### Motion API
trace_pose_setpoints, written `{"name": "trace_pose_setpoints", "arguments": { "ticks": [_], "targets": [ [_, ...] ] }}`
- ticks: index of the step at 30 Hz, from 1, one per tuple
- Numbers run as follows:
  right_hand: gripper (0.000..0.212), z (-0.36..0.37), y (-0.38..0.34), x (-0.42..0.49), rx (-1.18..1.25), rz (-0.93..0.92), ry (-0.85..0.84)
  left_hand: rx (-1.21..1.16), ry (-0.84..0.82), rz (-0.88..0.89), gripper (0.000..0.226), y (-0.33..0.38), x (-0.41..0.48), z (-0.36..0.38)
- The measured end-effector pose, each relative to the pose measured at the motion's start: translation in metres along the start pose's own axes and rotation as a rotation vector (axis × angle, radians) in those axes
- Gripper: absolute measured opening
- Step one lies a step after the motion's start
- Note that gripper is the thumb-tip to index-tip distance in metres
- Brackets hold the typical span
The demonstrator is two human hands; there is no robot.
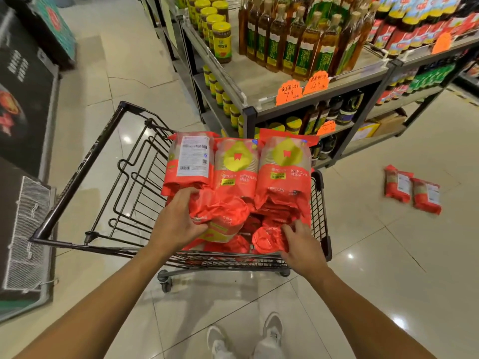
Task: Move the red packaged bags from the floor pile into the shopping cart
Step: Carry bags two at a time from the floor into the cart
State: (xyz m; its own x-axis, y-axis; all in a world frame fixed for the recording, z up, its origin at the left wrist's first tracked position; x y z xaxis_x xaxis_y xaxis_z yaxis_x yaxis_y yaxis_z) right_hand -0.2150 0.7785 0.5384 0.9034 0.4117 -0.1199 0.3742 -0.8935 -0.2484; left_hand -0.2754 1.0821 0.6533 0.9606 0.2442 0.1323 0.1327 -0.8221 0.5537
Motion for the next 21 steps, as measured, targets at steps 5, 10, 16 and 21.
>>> {"name": "trace_pose_setpoints", "arguments": {
  "ticks": [5,10,16,21],
  "targets": [
    [0.059,0.012,-0.002,0.011,-0.137,0.036,-0.102,-0.012,0.007,-0.033,0.076,0.001,-0.001,0.007],
    [0.054,0.027,0.002,0.012,-0.198,0.067,-0.214,-0.01,0.015,-0.052,0.077,-0.005,-0.004,0.011],
    [0.051,0.037,0.003,0.009,-0.195,0.03,-0.386,0.022,0.036,-0.063,0.079,-0.012,-0.009,0.008],
    [0.057,0.001,-0.023,0.018,-0.077,-0.068,-0.257,0.017,0.056,-0.065,0.079,-0.011,-0.011,-0.003]
  ]
}}
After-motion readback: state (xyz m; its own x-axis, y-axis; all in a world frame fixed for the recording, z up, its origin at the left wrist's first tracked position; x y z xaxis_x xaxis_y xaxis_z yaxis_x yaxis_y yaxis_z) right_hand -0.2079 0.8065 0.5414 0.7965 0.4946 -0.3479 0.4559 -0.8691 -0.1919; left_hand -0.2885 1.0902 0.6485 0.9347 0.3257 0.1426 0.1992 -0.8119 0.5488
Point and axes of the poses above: each hand's wrist, its own x-axis towards the middle knuckle, its own z-axis out of the palm, y = z × x, the point moved 3 cm from there along x, towards the middle knuckle, and after that the axes turned 4 degrees about y, right-handed, at the moved point
